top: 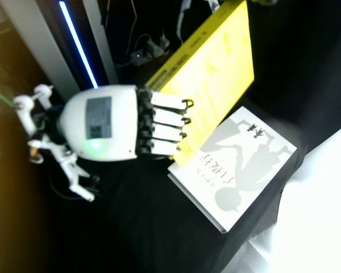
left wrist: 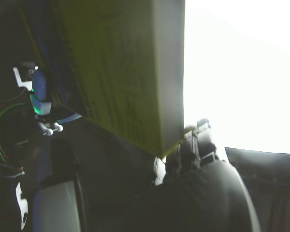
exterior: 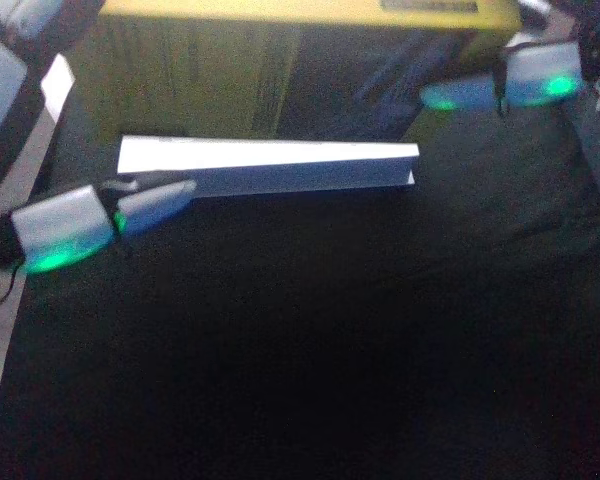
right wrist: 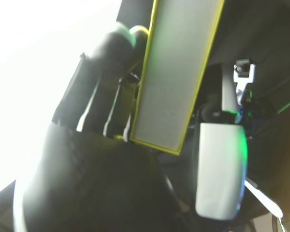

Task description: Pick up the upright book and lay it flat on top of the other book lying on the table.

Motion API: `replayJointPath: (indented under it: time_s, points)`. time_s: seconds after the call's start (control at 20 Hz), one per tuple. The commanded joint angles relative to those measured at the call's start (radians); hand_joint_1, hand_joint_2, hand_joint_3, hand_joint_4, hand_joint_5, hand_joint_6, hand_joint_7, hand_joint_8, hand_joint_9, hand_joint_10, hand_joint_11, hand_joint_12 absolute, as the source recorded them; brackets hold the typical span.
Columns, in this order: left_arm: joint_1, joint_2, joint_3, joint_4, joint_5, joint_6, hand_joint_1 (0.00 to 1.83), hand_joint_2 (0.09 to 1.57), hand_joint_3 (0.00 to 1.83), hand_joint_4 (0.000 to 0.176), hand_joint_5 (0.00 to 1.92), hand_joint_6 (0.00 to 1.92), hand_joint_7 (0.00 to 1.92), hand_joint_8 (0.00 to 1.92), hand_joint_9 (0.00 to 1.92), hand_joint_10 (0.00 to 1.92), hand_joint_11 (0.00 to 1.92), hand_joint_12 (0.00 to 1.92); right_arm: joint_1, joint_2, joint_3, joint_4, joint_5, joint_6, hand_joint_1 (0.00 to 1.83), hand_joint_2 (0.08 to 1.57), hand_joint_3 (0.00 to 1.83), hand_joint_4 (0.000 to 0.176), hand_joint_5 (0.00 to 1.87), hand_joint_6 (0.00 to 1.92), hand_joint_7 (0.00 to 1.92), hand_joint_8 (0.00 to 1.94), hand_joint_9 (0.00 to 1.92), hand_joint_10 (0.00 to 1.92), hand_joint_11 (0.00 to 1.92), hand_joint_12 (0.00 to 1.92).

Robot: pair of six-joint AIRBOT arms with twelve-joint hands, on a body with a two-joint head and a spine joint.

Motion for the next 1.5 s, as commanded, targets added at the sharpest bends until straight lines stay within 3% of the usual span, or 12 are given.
replayJointPath:
  time_s: [0.0,0.2,0.25,0.4,0.55,0.6,0.7,0.75,0.85,1.15,1.3,1.45]
  points:
    - [0.010,0.009,-0.004,-0.002,-0.127,0.000,0.68,0.93,0.00,0.176,0.00,0.00,0.00,0.00,0.00,0.00,0.00,0.00,0.027,0.007,0.003,0.065,0.123,0.002,1.06,1.31,0.01,0.000,0.63,1.51,1.27,1.94,1.43,1.92,1.39,1.92]
    - [0.059,-0.007,-0.014,-0.024,-0.111,0.000,0.73,0.99,0.02,0.176,0.00,0.00,0.00,0.00,0.00,0.00,0.00,0.00,0.091,0.007,0.004,0.067,0.063,-0.081,1.10,1.27,0.00,0.000,0.70,1.40,1.33,1.94,1.50,1.92,1.47,1.92]
    - [0.064,-0.015,-0.014,-0.025,-0.109,0.000,0.72,1.01,0.02,0.161,0.00,0.00,0.00,0.00,0.00,0.00,0.00,0.00,0.105,0.007,0.007,0.067,0.043,-0.102,1.11,1.25,0.00,0.000,0.72,1.37,1.30,1.94,1.47,1.92,1.44,1.92]
    - [0.079,-0.036,-0.009,-0.024,-0.106,0.000,0.72,1.01,0.02,0.175,0.00,0.00,0.00,0.00,0.00,0.00,0.00,0.00,0.141,0.005,0.024,0.066,-0.007,-0.150,1.10,1.26,0.00,0.000,0.71,1.38,1.17,1.91,1.34,1.92,1.31,1.92]
    - [0.079,-0.046,0.000,-0.019,-0.091,0.000,0.67,1.03,0.01,0.176,0.00,0.00,0.00,0.00,0.00,0.00,0.00,0.00,0.173,-0.006,0.048,0.063,-0.038,-0.163,1.21,1.24,0.00,0.000,0.72,1.34,0.79,1.44,1.18,1.92,1.15,1.92]
    - [0.079,-0.047,0.004,-0.015,-0.091,0.000,0.65,1.03,0.01,0.173,0.00,0.00,0.00,0.00,0.00,0.00,0.00,0.00,0.191,-0.008,0.052,0.062,-0.058,-0.194,1.15,1.22,0.00,0.000,0.78,1.28,1.03,1.71,1.22,1.92,1.17,1.92]
    - [0.079,-0.050,0.007,-0.007,-0.095,0.000,0.60,1.02,0.00,0.176,0.00,0.00,0.00,0.00,0.00,0.00,0.00,0.00,0.201,-0.014,0.052,0.058,-0.088,-0.245,1.20,1.25,0.01,0.000,0.69,1.39,0.75,1.50,1.21,1.92,1.16,1.92]
    - [0.079,-0.052,0.007,-0.005,-0.095,0.000,0.60,1.03,0.01,0.176,0.00,0.00,0.00,0.00,0.00,0.00,0.00,0.00,0.201,-0.017,0.055,0.050,-0.097,-0.252,1.32,1.24,0.00,0.000,0.63,1.20,0.79,1.39,0.92,1.69,0.90,1.91]
    - [0.082,-0.052,0.008,-0.004,-0.103,0.000,0.60,1.02,0.00,0.176,0.00,0.00,0.00,0.00,0.00,0.00,0.00,0.00,0.201,-0.048,0.073,0.025,-0.112,-0.254,1.45,1.20,0.00,0.000,0.58,1.33,0.83,1.10,0.90,1.31,0.70,1.79]
    - [0.111,-0.040,0.007,-0.006,-0.136,0.000,0.57,1.03,0.01,0.176,0.00,0.00,0.00,0.00,0.00,0.00,0.00,0.00,0.084,-0.143,0.130,-0.020,-0.146,-0.244,1.37,1.15,0.00,0.000,0.69,1.25,0.99,0.92,1.01,1.25,0.88,1.68]
    - [0.124,-0.034,0.006,-0.011,-0.159,0.000,0.59,1.10,0.02,0.163,0.00,0.00,0.00,0.00,0.00,0.00,0.00,0.00,0.036,-0.159,0.152,-0.017,-0.147,-0.205,1.36,1.17,0.00,0.000,0.64,1.32,0.93,1.02,0.90,1.34,0.72,1.61]
    - [0.126,-0.034,0.005,-0.013,-0.160,0.000,0.57,1.10,0.01,0.176,0.00,0.00,0.00,0.00,0.00,0.00,0.00,0.00,-0.004,-0.171,0.169,0.016,-0.154,-0.205,1.38,1.13,0.00,0.000,0.73,1.19,1.00,0.88,0.98,1.24,0.86,1.55]
